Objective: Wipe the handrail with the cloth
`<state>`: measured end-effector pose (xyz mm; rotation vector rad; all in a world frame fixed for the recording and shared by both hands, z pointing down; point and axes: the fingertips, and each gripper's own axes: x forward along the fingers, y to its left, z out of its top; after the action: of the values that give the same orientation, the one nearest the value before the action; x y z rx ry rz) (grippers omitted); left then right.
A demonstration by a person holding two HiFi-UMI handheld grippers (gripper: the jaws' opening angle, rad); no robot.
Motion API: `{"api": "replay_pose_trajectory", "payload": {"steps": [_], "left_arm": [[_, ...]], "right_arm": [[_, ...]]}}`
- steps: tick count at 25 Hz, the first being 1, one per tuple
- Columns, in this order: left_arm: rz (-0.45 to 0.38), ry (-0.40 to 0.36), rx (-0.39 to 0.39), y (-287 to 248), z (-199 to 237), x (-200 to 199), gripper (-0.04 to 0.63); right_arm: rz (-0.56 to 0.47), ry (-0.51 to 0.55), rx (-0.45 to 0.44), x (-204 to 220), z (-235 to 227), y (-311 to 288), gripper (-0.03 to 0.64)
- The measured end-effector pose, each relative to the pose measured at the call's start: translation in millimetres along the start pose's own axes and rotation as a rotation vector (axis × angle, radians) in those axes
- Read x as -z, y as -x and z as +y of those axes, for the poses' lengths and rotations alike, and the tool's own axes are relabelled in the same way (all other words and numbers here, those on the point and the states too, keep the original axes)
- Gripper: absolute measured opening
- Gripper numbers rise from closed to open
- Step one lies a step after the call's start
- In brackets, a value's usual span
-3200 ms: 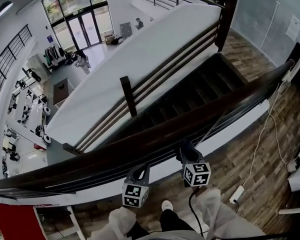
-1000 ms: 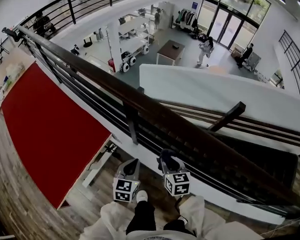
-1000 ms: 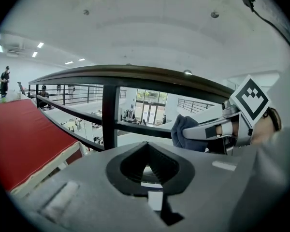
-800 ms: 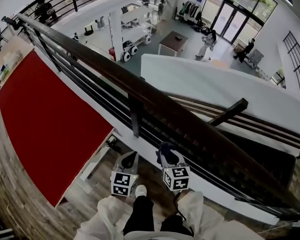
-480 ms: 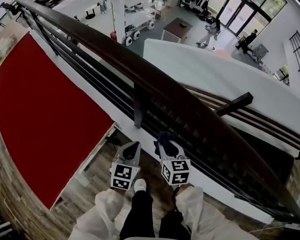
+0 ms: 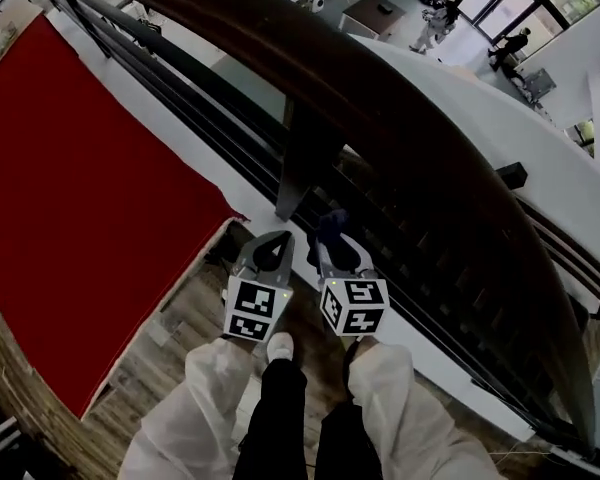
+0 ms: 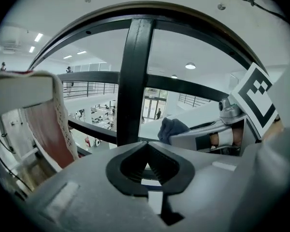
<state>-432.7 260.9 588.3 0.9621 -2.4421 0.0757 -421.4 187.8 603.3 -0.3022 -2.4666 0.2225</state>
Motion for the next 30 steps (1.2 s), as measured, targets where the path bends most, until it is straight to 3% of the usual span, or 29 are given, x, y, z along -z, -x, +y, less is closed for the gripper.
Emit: {"api": "replay_pose_trajectory", "payload": {"steps": [13, 30], "left_arm": [[-0.001, -0.004, 0.006, -39, 26, 19, -0.002], [0.032, -0.005, 0.021, -47, 12, 39, -0.002]], "right_arm": [[0.006, -0.011, -0.019, 1, 3, -74, 0.091], [-0.004, -0.019, -0.019, 1, 1, -80, 0.091]]}}
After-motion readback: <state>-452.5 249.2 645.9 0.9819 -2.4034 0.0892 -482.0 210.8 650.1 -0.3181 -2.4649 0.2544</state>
